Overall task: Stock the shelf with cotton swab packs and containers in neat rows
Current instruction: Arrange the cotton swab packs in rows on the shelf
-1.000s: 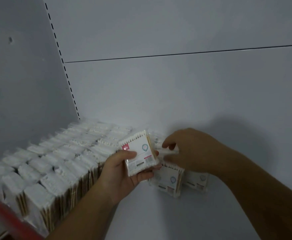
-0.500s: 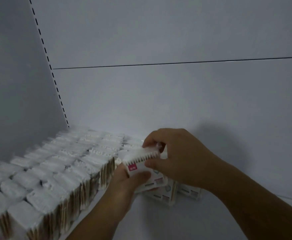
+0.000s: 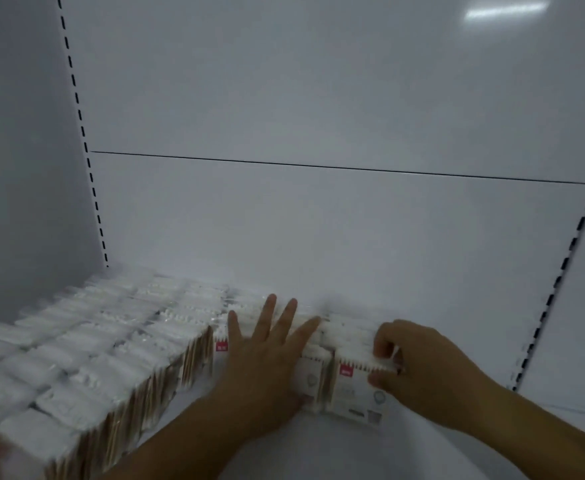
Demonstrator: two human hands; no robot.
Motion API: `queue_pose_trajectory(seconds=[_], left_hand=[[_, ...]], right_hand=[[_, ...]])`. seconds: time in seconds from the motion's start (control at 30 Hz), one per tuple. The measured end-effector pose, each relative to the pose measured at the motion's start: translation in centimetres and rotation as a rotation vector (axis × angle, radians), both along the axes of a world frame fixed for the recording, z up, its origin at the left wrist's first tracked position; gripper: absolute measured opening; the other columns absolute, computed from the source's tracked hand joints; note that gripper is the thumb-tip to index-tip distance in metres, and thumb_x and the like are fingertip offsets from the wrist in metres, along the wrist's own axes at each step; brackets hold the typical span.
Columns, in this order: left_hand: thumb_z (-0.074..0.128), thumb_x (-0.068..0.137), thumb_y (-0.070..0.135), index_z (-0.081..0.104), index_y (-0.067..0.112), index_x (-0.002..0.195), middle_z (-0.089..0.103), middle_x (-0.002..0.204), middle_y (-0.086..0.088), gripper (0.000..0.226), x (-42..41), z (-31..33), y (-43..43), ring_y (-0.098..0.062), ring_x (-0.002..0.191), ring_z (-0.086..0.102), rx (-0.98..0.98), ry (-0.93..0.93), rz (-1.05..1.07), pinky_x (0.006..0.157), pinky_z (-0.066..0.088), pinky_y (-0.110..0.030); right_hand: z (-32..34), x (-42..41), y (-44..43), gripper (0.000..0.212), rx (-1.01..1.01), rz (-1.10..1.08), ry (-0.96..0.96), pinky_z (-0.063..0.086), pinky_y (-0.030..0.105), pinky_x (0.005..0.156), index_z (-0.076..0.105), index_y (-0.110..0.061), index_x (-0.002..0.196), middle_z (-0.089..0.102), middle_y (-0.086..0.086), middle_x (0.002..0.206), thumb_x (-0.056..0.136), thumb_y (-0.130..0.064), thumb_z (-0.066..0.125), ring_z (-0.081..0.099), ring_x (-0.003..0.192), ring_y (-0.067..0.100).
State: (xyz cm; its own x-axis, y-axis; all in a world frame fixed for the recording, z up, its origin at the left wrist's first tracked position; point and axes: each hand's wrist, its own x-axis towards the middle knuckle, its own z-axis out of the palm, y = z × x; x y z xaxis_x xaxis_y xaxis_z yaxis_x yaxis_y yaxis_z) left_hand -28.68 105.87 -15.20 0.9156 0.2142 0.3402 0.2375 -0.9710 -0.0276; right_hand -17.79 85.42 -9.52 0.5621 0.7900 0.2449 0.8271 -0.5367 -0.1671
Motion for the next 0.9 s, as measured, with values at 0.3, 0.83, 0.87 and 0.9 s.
queue_pose_trajectory(seconds=[0.3,0.83,0.87,0.9], left_hand=[[0.050,0.085,0.066,-0.016,0.022,0.150,-0.007,0.161,-0.010,0.103,0.4,2.2,0.1,-0.030,0.148,-0.007,0.175,0.256,0.176,0.112,-0.002,-0.064],[0.061,0.057,0.085,0.025,0.022,0.135,0.045,0.124,0.000,0.107,2.8,6.9,1.5,-0.018,0.112,0.050,0.218,0.511,0.009,0.088,0.044,-0.032],[0.057,0.060,0.086,0.024,0.023,0.137,0.047,0.126,0.002,0.105,2.7,7.5,1.3,-0.016,0.112,0.051,0.195,0.537,0.005,0.089,0.044,-0.030],[0.053,0.064,0.086,0.023,0.025,0.139,0.048,0.128,0.003,0.101,2.6,8.1,0.6,-0.015,0.112,0.053,0.183,0.542,0.002,0.090,0.044,-0.028]], right_hand=[[-3.9,-1.3,2.1,0.060,0.023,0.081,-0.443,0.053,0.046,0.088,0.066,-0.002,0.117,0.063,0.016,0.123,0.067,-0.031,0.084,0.060,0.115,0.033],[-1.4,-1.0,-1.8,0.064,-0.046,0.067,-0.341,-0.011,0.033,0.117,0.021,-0.016,0.151,-0.001,0.006,0.160,0.097,-0.042,0.043,-0.008,0.147,0.020],[-0.6,-0.6,-3.9,0.062,-0.103,0.048,-0.355,-0.010,0.033,0.116,0.023,-0.018,0.151,0.000,0.007,0.160,0.097,-0.041,0.044,-0.006,0.147,0.020],[0.1,-0.2,-6.3,0.062,-0.189,0.003,-0.368,-0.010,0.033,0.115,0.021,-0.020,0.151,-0.001,0.007,0.160,0.097,-0.042,0.043,-0.006,0.147,0.021]])
